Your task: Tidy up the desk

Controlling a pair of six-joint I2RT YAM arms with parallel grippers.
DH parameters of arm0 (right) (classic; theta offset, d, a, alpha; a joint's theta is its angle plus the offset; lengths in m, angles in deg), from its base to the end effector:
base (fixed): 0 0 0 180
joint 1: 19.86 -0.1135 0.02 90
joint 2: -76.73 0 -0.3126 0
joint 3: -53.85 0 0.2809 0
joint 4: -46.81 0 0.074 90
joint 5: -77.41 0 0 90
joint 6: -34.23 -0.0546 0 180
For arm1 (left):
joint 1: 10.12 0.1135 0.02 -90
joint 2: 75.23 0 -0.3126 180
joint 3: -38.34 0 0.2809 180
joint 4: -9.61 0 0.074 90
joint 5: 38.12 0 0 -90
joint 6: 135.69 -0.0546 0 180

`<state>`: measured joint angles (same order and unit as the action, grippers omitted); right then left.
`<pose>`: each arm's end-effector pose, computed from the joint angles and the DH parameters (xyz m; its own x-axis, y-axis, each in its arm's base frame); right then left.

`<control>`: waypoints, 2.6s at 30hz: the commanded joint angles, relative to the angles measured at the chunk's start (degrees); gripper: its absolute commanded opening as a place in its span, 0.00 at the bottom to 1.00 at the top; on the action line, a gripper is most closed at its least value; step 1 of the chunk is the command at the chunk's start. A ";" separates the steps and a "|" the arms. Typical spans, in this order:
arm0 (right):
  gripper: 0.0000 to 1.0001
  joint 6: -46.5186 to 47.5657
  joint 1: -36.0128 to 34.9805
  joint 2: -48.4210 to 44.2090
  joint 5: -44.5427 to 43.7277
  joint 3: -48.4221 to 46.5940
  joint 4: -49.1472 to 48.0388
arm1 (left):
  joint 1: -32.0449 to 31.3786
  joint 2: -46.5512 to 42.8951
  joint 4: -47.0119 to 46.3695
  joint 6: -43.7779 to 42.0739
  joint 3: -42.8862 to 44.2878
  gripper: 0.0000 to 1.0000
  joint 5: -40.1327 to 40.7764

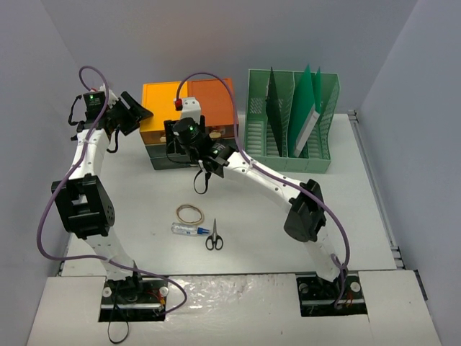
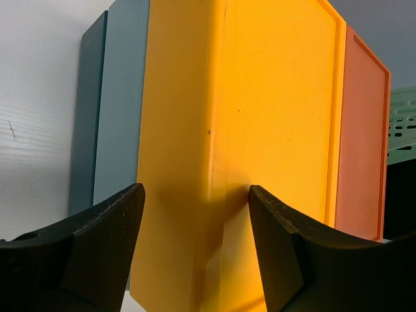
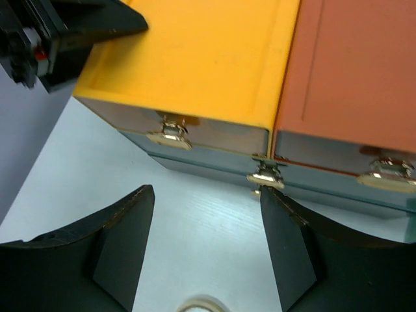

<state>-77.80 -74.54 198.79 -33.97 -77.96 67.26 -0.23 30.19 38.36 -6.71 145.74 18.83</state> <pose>0.3547 0.4662 0.4028 -0.3068 0.1711 -0.9363 -0.4721 0.8268 0.3058 0.4886 0.0550 0.3706 -0.5561 -0.6322 -0.5395 -0.0181 0.6582 -0.7526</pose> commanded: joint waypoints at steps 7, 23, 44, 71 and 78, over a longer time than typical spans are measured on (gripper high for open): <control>0.63 -3.54 -0.17 9.67 3.76 -6.95 -10.73 | -0.53 -1.85 4.98 -2.95 -0.10 0.61 1.95; 0.61 -2.21 -0.94 13.96 2.01 -13.17 -14.74 | -2.19 -1.98 5.74 -3.84 -1.22 0.61 2.49; 0.45 2.00 -0.78 18.12 -4.98 -16.76 -16.37 | -2.86 -1.28 6.60 -4.70 -0.94 0.60 2.65; 0.00 1.47 -3.81 7.02 -5.20 -1.57 -16.22 | -2.86 -0.82 6.78 -5.17 -0.85 0.60 3.44; 0.00 1.34 -6.41 1.57 -5.73 5.90 -16.25 | -2.86 -0.49 6.78 -5.37 -0.86 0.60 3.61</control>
<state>-76.06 -78.98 207.63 -38.02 -75.02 51.86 -1.78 29.58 38.63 -8.92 145.57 20.86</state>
